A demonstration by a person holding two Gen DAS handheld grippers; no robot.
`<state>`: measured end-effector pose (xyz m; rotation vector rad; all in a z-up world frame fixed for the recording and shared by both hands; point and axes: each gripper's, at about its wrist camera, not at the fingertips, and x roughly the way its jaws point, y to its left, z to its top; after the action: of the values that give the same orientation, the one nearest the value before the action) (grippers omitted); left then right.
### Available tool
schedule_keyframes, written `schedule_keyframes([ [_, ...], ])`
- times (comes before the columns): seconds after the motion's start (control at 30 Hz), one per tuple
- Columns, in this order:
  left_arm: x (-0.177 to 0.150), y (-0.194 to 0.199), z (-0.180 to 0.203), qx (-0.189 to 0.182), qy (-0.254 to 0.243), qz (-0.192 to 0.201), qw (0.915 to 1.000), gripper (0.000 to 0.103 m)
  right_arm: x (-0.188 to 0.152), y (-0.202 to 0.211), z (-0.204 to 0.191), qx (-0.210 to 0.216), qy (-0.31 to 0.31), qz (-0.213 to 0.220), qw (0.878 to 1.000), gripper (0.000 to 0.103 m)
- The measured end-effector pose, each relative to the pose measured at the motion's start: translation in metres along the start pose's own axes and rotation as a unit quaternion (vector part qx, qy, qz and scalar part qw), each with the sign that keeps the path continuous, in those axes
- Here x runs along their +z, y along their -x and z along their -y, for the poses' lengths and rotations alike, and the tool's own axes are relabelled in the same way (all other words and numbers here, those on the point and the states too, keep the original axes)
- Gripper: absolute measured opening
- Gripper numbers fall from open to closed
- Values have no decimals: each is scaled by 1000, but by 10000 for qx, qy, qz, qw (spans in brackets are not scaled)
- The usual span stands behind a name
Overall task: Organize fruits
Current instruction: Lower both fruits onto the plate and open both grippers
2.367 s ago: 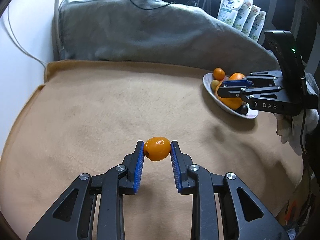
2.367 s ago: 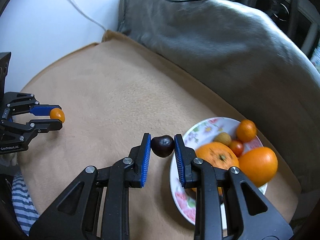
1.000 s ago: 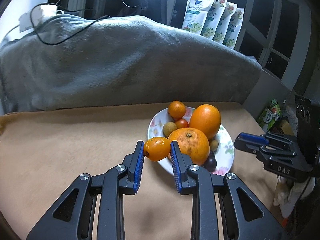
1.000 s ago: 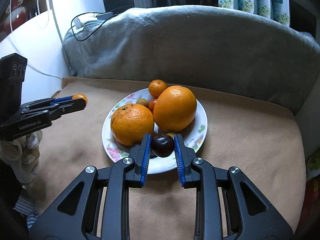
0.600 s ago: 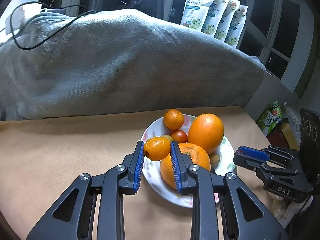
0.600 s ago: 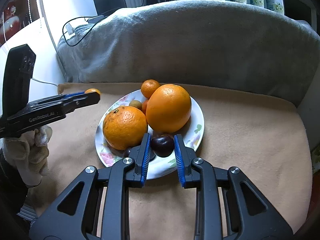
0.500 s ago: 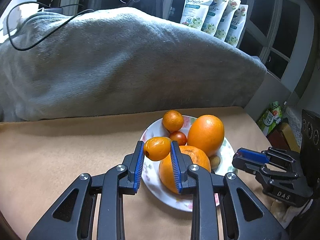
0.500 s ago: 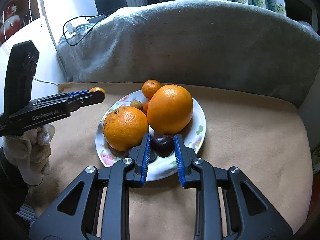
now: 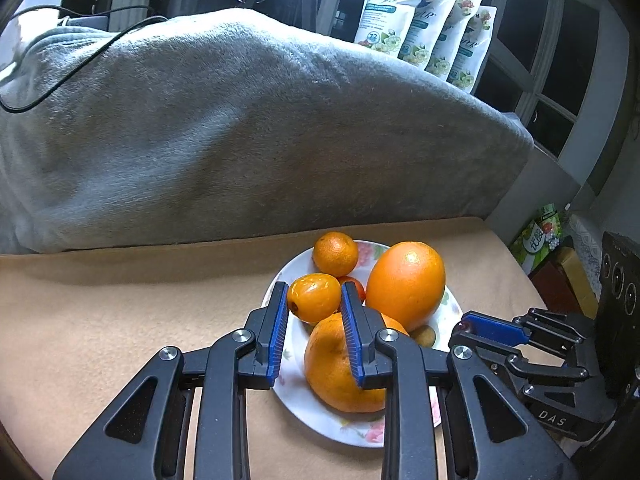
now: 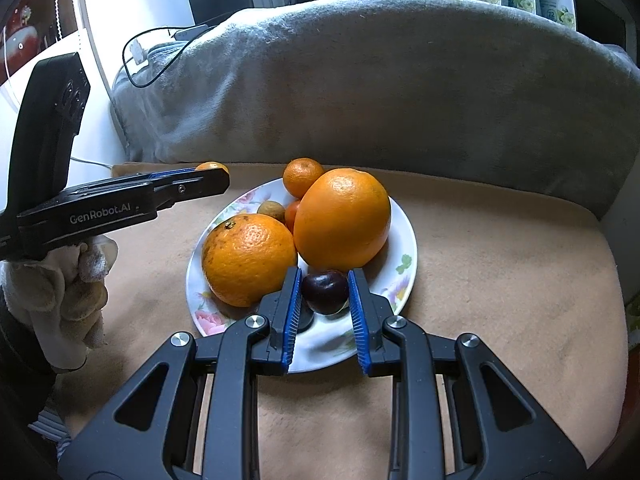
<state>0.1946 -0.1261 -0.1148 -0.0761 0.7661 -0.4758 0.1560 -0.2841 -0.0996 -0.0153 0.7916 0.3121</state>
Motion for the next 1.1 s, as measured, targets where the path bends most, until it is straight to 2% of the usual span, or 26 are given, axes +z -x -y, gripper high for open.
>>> schedule_keyframes([
  [0.67,0,0,2,-81,-64,30,9999,25,1,-1,-9,78,113,53,9999,26],
  [0.73,0,0,3,-85,-82,28,9999,27,1,1,-12,56,130,87,9999,37],
  [0.77,0,1,3,-90,-76,40,9999,29,1,2,-12,48,129,114,9998,47],
  [0.8,1,1,4,-96,-73,49,9999,32,1,3,-12,43,130,155,9998,52],
  [1.1,2,15,5,-87,-82,152,9998,34,1,15,-13,55,34,307,9995,52],
])
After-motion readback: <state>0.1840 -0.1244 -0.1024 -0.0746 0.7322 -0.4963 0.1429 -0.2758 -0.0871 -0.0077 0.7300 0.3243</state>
